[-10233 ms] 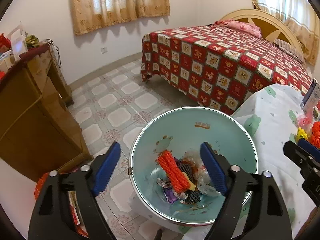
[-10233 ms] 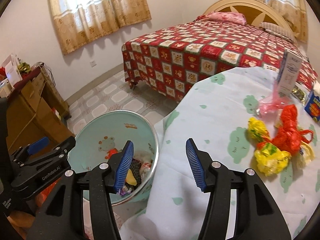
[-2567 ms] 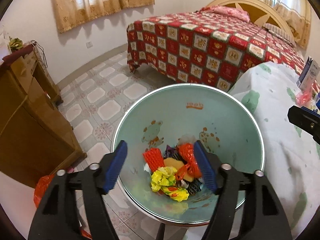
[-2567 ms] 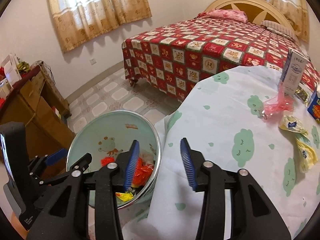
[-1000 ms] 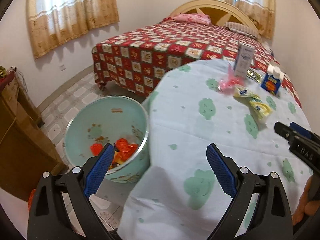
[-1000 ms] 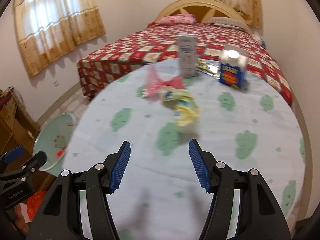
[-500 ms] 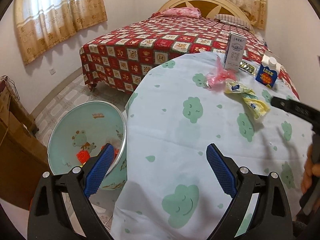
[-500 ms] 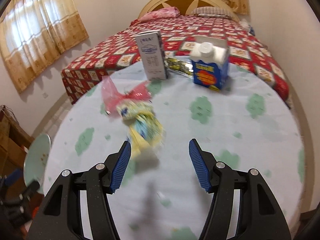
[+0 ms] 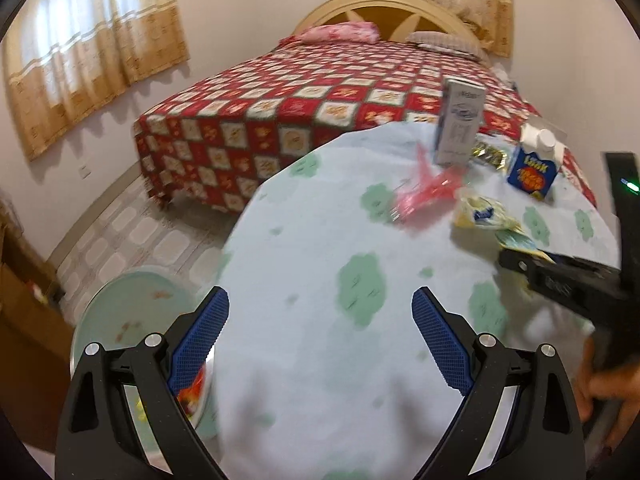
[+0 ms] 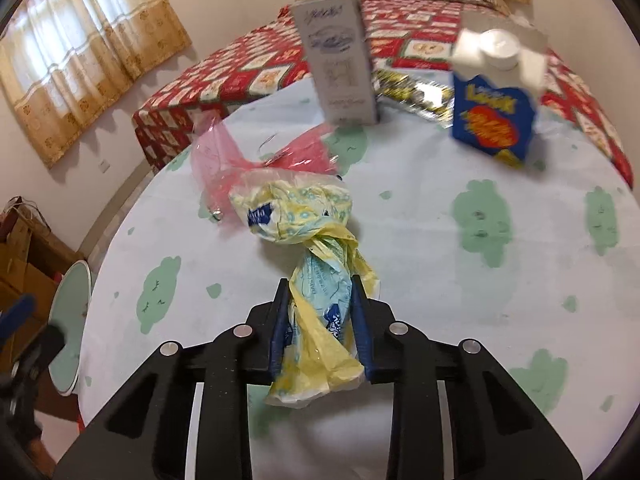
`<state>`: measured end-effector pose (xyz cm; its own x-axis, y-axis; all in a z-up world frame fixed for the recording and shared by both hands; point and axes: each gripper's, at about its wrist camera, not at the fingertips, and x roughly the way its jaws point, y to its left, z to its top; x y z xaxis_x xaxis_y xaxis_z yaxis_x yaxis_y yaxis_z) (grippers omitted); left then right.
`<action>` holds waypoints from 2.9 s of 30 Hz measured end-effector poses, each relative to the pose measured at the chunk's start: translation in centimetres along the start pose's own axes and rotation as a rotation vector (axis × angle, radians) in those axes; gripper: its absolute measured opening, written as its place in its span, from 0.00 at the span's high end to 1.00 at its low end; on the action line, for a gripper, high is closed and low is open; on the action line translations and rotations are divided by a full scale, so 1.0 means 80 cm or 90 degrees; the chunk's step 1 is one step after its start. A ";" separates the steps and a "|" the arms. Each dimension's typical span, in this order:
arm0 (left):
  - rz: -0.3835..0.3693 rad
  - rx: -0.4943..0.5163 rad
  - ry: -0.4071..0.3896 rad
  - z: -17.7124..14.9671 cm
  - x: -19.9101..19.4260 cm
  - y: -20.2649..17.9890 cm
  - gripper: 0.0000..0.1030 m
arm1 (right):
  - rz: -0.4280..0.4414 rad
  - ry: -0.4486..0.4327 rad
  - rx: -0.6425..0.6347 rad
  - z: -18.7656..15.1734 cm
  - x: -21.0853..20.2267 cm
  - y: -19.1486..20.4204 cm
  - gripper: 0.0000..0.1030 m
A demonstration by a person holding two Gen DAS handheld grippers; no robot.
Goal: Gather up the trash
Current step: 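Grasp the pink plastic bag with the left tool while the right tool grasps the yellow wrapper bag, then carry the pink bag and yellow wrapper bag over the bin with both tools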
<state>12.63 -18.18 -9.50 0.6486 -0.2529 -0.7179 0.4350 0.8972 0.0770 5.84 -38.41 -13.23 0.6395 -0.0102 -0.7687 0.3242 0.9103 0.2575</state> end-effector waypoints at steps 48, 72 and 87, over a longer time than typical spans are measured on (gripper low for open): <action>-0.041 -0.018 -0.005 -0.017 -0.049 -0.013 0.89 | -0.043 -0.077 0.020 -0.056 -0.117 0.007 0.71; -0.007 -0.084 -0.022 -0.080 -0.117 0.079 0.89 | 0.011 -0.066 -0.055 -0.100 -0.129 0.117 0.71; -0.001 -0.118 -0.027 -0.101 -0.137 0.113 0.89 | 0.041 -0.058 -0.086 -0.113 -0.129 0.161 0.71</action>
<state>4.43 -4.37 -6.54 0.6758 -0.2665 -0.6872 0.3164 0.9470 -0.0561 -2.90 -22.80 -7.26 0.7182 0.0181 -0.6956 0.1874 0.9577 0.2185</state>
